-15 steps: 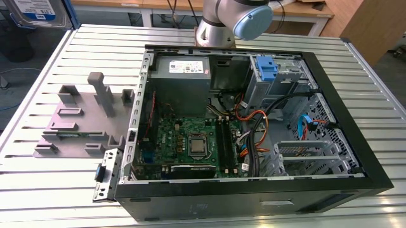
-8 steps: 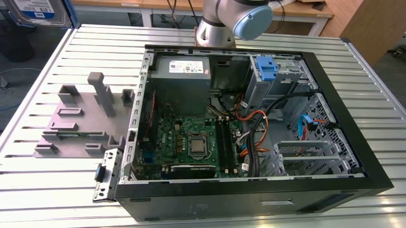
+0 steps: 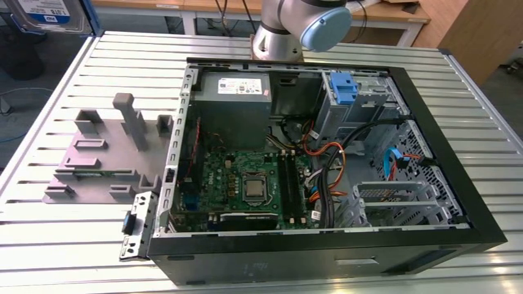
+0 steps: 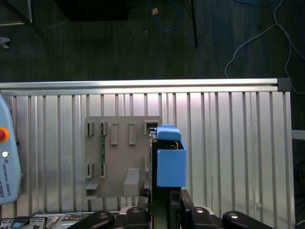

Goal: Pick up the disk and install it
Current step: 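Pick up the disk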

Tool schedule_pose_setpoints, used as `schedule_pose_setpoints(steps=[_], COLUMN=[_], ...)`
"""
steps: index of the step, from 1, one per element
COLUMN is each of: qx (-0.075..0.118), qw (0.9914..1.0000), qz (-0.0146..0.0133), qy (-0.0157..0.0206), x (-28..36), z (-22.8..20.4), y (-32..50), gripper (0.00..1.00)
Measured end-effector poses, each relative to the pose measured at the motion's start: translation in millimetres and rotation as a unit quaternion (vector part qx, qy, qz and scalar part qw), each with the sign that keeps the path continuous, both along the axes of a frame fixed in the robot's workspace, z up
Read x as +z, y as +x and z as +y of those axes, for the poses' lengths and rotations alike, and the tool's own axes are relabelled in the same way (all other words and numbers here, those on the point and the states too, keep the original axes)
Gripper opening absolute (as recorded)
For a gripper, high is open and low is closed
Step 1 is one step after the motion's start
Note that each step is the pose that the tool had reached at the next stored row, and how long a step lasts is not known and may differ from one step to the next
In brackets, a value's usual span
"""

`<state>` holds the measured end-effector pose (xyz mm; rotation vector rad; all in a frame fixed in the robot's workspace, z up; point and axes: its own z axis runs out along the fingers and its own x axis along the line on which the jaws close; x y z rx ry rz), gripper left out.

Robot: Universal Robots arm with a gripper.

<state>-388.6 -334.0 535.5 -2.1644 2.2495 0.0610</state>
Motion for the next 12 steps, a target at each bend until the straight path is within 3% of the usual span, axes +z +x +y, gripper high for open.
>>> schedule_pose_setpoints(steps=[8, 12], qx=[0.0, 0.0], qw=[1.0, 1.0], qz=[-0.0001, 0.0], qy=[0.0, 0.0], x=[0.0, 0.1], z=[0.0, 0.0], y=[0.5, 6.0], gripper=[0.35, 0.35])
